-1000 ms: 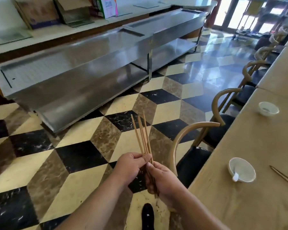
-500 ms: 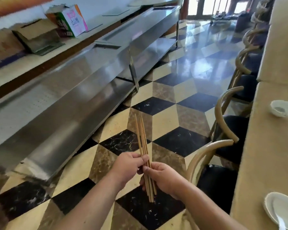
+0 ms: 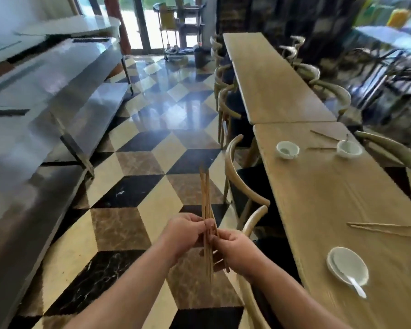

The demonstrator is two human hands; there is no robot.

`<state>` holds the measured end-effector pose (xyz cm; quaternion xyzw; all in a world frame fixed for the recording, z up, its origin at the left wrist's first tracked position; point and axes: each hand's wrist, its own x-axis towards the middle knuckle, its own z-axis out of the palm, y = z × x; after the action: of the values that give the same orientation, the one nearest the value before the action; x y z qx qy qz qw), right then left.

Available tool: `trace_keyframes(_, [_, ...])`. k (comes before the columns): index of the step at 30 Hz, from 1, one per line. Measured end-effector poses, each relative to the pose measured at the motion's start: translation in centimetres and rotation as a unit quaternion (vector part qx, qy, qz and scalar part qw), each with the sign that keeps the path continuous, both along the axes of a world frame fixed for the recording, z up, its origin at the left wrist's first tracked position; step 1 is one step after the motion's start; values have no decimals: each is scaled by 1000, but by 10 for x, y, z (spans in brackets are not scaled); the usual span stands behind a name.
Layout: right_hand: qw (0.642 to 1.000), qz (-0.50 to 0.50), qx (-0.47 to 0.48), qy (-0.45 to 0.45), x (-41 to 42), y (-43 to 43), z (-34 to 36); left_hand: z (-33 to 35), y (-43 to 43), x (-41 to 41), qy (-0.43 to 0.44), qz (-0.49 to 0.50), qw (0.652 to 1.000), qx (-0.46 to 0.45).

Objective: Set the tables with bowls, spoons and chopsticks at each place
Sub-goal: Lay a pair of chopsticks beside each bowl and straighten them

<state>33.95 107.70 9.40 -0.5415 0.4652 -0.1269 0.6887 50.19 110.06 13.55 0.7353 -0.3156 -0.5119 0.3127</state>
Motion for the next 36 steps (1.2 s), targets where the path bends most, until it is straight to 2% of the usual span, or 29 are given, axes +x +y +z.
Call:
trace_keyframes(4, [992, -116, -5, 46, 10, -1, 0, -13, -34, 8, -3, -107, 994, -8])
trace_keyframes(7, [973, -224, -3, 51, -7, 5, 3, -14, -59, -14, 20, -203, 979, -15])
trace_keyframes(14, [914, -402, 23, 51, -90, 40, -4, -27, -81, -123, 9, -389, 921, 5])
trace_keyframes(18, [863, -498, 33, 83, -143, 59, -26, -37, -83, -201, 3, -456, 889, 37])
trace_keyframes(23, [809, -584, 47, 51, -190, 59, -70, -74, -96, -286, -43, -537, 840, 65])
trace_keyframes(25, [790, -609, 61, 36, -210, 59, -90, -86, -104, -315, -68, -573, 815, 57])
trace_keyframes(27, [756, -649, 79, 24, -236, 56, -102, -100, -113, -345, -95, -593, 799, 36])
trace_keyframes(30, [712, -687, 129, 68, -275, 56, -131, -116, -131, -372, -124, -608, 784, 23])
trace_keyframes(33, [699, -685, 190, 74, -294, 49, -169, -134, -145, -390, -128, -623, 771, 39])
trace_keyframes(36, [690, -691, 206, 63, -297, 35, -189, -146, -157, -400, -134, -629, 764, 51])
